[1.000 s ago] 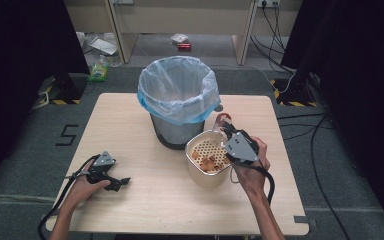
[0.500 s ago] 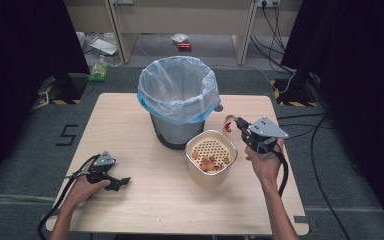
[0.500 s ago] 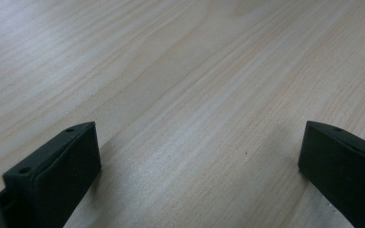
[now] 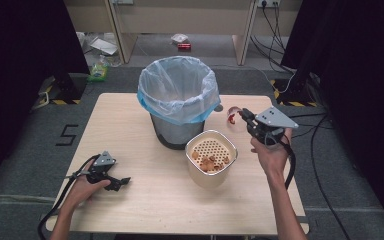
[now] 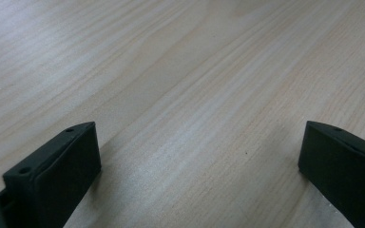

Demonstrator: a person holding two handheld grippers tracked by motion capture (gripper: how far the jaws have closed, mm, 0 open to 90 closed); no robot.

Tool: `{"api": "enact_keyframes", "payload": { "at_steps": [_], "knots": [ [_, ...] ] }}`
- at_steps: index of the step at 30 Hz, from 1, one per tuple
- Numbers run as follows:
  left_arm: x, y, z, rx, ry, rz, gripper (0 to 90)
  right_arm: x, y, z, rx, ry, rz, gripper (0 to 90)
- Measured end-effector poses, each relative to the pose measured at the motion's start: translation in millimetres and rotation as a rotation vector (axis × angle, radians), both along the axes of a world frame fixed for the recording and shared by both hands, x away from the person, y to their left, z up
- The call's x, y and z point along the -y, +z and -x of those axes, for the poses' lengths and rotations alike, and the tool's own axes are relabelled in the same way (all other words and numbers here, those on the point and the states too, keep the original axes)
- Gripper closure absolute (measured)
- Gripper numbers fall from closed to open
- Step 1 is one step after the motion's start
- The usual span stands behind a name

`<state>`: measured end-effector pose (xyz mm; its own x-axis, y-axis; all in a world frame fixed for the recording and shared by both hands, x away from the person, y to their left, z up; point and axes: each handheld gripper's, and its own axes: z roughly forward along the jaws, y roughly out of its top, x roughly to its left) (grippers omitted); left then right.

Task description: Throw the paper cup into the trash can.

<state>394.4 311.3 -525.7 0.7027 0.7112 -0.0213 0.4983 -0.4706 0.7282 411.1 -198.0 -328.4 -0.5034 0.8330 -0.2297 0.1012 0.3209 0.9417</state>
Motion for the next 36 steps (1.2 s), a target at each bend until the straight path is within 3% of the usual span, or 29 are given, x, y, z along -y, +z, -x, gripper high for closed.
{"api": "enact_keyframes", "payload": {
  "at_steps": [5,15,16,17,20,24,25,27,28,29,30,31,36],
  "knots": [
    [0.1,0.0,-0.1,0.0,0.001,0.0,0.0,0.6,14.9,-4.8,0.026,0.004,-0.028,87.3],
    [0.0,0.0,0.0,0.0,0.001,-0.001,0.0,-26.3,76.6,-17.1,0.13,0.033,-0.046,87.3],
    [0.0,0.0,0.0,0.0,0.001,-0.001,0.0,-26.3,76.6,-17.1,0.13,0.033,-0.046,87.3],
    [0.1,0.0,0.0,0.0,0.001,-0.001,0.0,-36.0,88.9,-21.2,0.15,0.053,-0.054,87.3],
    [0.0,0.0,0.0,0.001,0.001,0.0,0.0,-56.5,101.8,-31.2,0.157,0.098,-0.073,87.2],
    [0.0,0.0,0.0,0.0,0.001,0.0,0.0,-90.8,104.3,-50.1,0.134,0.179,-0.091,85.7],
    [0.0,0.0,0.0,0.0,0.001,0.0,0.0,-90.8,104.3,-50.1,0.134,0.179,-0.091,85.7],
    [0.0,0.0,0.0,0.0,0.001,0.0,0.0,-114.1,99.6,-65.2,0.111,0.196,-0.066,81.3],
    [0.0,0.0,0.0,0.0,0.001,0.0,0.0,-114.1,99.6,-65.2,0.111,0.196,-0.066,81.3],
    [0.1,0.0,0.0,0.0,0.001,0.0,0.0,-123.7,96.4,-73.6,0.095,0.185,-0.08,72.0],
    [0.1,0.0,0.0,0.0,0.001,0.0,0.0,-123.7,96.4,-73.6,0.095,0.185,-0.08,72.0],
    [0.0,0.0,0.0,0.0,0.001,0.0,0.0,-128.7,95.7,-78.5,0.088,0.166,-0.07,64.2],
    [0.0,0.0,0.0,0.0,0.001,0.0,0.0,-122.5,98.7,-76.0,0.099,0.152,-0.071,61.8]
  ]
}}
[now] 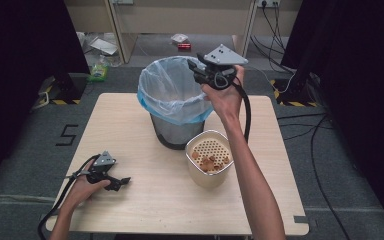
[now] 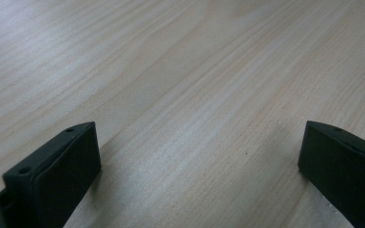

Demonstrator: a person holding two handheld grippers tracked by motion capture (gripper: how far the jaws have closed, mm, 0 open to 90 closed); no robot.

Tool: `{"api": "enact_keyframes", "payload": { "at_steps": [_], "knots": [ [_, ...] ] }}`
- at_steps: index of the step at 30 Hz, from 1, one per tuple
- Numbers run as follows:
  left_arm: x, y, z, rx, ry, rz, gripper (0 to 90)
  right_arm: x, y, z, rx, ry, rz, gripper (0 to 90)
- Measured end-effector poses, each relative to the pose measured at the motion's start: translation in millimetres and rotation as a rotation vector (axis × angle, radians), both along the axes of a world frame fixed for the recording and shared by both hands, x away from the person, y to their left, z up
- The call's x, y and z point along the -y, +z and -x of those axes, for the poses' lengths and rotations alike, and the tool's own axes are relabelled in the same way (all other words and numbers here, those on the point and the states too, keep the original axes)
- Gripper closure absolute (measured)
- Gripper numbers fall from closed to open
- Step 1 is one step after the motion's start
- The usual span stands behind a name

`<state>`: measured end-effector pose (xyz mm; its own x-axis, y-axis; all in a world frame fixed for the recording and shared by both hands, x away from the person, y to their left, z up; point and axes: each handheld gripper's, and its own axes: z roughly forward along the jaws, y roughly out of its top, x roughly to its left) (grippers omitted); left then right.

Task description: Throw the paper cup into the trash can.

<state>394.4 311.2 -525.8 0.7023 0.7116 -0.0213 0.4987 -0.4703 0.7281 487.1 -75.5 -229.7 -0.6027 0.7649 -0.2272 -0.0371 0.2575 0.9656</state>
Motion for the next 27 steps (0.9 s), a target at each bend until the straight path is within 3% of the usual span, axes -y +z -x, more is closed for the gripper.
{"api": "enact_keyframes", "payload": {
  "at_steps": [5,7,11,13,16,17,20,21,27],
  "knots": [
    [0.0,0.0,0.0,0.0,0.0,0.0,0.0,24.2,-1.5,8.0,-0.021,-0.028,-0.002,59.2],
    [0.0,-0.1,0.0,0.001,0.0,0.0,0.0,41.7,-7.1,14.9,-0.055,-0.053,0.004,56.5],
    [0.0,0.0,0.0,0.0,0.0,0.0,0.0,60.8,-16.6,23.4,-0.079,-0.068,0.026,54.5],
    [0.0,0.0,0.0,0.0,0.0,0.0,0.0,80.8,-31.9,32.0,-0.122,-0.086,0.031,51.1],
    [0.0,0.0,0.0,0.0,0.0,0.0,0.0,94.3,-44.1,37.3,-0.146,-0.101,0.055,50.7],
    [0.0,0.0,0.0,0.0,0.0,0.0,0.0,109.8,-56.7,42.2,-0.169,-0.122,0.065,49.5],
    [0.0,0.1,0.0,0.0,0.0,-0.001,0.0,121.0,-65.9,45.4,-0.199,-0.134,0.059,48.0],
    [0.1,0.0,0.0,0.0,0.0,0.0,0.0,132.2,-75.4,49.5,-0.215,-0.151,0.062,47.5],
    [0.0,0.0,0.0,0.001,0.0,0.0,0.0,156.6,-107.4,67.5,-0.26,-0.18,0.078,44.7]
  ]
}}
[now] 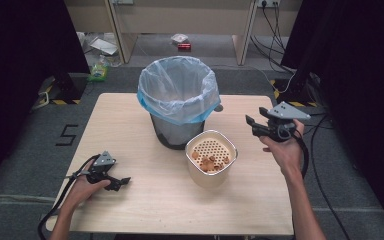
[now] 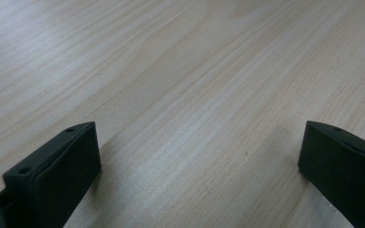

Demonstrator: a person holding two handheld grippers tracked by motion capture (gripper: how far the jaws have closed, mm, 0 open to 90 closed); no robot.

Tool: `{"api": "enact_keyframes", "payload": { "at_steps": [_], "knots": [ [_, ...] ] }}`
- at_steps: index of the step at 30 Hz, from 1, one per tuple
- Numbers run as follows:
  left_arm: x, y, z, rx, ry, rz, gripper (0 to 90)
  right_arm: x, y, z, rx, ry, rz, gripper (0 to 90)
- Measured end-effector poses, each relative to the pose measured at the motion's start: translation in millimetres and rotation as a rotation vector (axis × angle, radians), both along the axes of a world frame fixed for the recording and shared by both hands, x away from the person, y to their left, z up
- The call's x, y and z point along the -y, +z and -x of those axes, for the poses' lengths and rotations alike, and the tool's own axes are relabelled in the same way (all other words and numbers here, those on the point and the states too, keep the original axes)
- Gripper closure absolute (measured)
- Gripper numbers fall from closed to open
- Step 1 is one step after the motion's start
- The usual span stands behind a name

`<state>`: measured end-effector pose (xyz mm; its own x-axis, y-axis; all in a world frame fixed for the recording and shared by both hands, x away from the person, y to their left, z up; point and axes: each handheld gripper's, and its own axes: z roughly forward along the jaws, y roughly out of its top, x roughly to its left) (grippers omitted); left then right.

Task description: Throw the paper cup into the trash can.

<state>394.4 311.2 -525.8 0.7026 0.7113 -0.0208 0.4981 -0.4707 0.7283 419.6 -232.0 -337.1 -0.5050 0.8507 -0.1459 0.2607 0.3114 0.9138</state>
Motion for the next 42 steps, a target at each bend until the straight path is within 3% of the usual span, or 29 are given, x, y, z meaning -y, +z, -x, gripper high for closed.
{"api": "enact_keyframes", "payload": {
  "at_steps": [11,14,17,19,21,22,27,30,31,42],
  "knots": [
    [0.0,0.0,0.0,0.0,0.0,0.0,0.0,24.1,-91.6,34.1,-0.164,-0.03,0.021,40.5],
    [-0.1,0.0,0.0,0.001,-0.001,-0.002,0.0,25.4,-105.4,38.9,-0.19,-0.035,0.029,38.0],
    [0.0,0.0,0.1,0.0,0.001,0.0,0.0,28.1,-129.4,47.5,-0.249,-0.051,0.046,36.4],
    [0.0,0.0,0.1,0.0,0.001,0.0,0.0,28.4,-134.4,48.9,-0.266,-0.054,0.054,36.6],
    [0.0,0.0,0.1,0.0,0.0,0.0,0.0,27.2,-149.5,53.2,-0.297,-0.052,0.088,36.5],
    [0.0,0.0,0.1,0.0,0.0,0.0,0.0,27.2,-149.5,53.2,-0.297,-0.052,0.088,36.5],
    [0.0,0.0,0.1,0.0,0.0,0.0,0.0,19.3,-170.6,56.0,-0.389,-0.026,0.133,31.2],
    [0.0,0.0,0.1,0.0,0.0,0.0,0.0,19.8,-171.4,55.4,-0.389,-0.028,0.127,28.2],
    [-0.1,0.1,0.1,-0.001,0.0,-0.001,0.0,21.5,-176.3,55.1,-0.389,-0.031,0.064,23.7],
    [0.0,0.0,0.1,0.0,0.0,0.0,0.0,21.5,-177.8,55.6,-0.379,-0.027,0.062,23.2]
  ]
}}
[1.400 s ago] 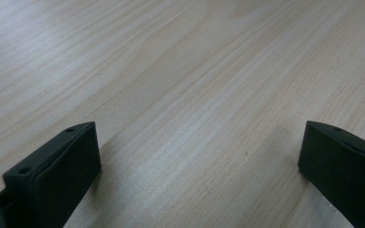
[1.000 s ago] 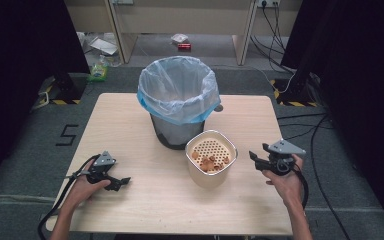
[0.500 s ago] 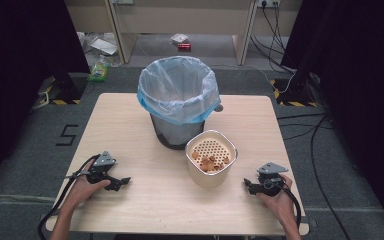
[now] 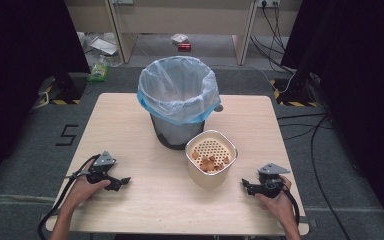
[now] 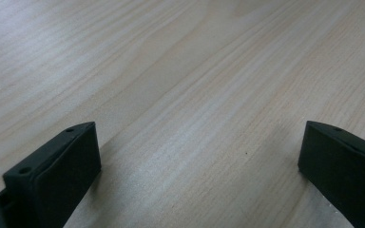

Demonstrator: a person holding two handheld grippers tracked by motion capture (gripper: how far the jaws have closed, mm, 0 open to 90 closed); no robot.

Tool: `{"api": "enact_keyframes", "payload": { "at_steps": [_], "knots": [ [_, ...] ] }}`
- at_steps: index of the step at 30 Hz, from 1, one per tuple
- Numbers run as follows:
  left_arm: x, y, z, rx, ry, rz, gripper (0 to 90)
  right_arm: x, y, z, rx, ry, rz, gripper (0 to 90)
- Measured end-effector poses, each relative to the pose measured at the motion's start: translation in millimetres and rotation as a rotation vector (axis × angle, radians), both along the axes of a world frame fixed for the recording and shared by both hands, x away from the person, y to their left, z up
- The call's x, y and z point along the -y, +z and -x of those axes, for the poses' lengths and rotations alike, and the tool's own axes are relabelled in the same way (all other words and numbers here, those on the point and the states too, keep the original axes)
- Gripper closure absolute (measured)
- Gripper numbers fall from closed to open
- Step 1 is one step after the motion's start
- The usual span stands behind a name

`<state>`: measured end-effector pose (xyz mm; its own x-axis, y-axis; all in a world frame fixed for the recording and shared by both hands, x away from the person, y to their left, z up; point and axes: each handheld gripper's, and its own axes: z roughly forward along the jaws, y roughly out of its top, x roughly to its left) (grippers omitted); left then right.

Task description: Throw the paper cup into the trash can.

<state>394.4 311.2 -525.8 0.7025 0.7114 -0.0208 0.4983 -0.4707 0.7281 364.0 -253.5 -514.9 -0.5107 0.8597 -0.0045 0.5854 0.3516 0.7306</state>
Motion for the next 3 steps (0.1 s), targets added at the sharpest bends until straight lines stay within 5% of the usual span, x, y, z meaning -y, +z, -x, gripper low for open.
{"api": "enact_keyframes", "payload": {
  "at_steps": [3],
  "knots": [
    [-0.1,0.1,0.0,-0.001,-0.001,-0.001,0.0,-0.1,0.0,-0.1,-0.001,-0.001,0.0,23.1]
  ]
}}
